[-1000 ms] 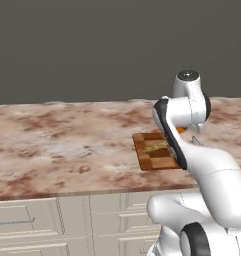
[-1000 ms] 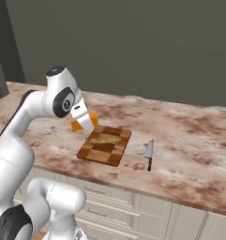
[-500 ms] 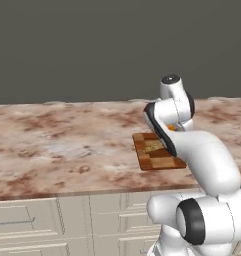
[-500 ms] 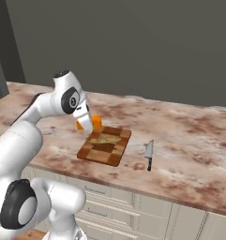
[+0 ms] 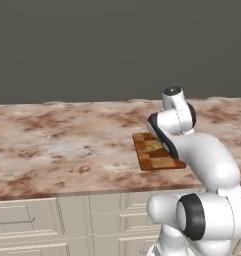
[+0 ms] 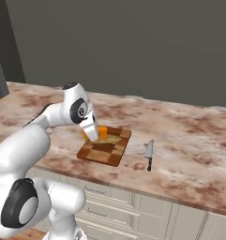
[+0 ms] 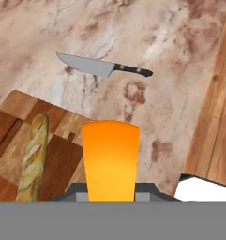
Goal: Retrieve the sausage and cheese from the fridge and place them on the cutting board on the counter.
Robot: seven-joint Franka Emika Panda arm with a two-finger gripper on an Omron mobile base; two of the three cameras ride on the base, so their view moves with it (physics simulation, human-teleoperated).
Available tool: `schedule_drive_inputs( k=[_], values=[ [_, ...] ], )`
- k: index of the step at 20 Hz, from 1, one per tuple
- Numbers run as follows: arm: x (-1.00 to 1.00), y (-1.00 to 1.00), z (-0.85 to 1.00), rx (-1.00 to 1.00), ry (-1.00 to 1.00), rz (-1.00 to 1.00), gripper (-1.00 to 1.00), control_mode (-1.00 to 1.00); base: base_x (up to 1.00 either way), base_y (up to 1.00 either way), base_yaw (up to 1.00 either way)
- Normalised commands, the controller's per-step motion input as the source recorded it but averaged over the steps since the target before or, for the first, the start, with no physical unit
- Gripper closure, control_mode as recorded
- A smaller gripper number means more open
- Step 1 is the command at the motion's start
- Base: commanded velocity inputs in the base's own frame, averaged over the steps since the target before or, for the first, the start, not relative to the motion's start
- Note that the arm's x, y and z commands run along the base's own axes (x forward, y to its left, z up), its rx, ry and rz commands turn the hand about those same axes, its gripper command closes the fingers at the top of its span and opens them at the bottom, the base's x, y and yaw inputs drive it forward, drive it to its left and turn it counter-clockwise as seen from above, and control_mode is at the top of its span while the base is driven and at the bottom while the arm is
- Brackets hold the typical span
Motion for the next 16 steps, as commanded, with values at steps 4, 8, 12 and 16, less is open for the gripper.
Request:
schedule_drive_inputs(
  k=[4, 8, 12, 16],
  values=[
    [0.00, -0.28, -0.44, 0.00, 0.00, 0.00, 1.00, -1.00, 0.00, 0.00, 0.00],
    [0.07, -0.09, -0.24, 0.00, 0.00, 0.05, 1.00, -1.00, 0.00, 0.00, 0.00],
    [0.11, 0.00, -0.12, 0.00, 0.00, 0.08, 1.00, -1.00, 0.00, 0.00, 0.00],
    [0.18, 0.00, -0.09, 0.00, 0.00, 0.06, 1.00, -1.00, 0.00, 0.00, 0.00]
  ],
)
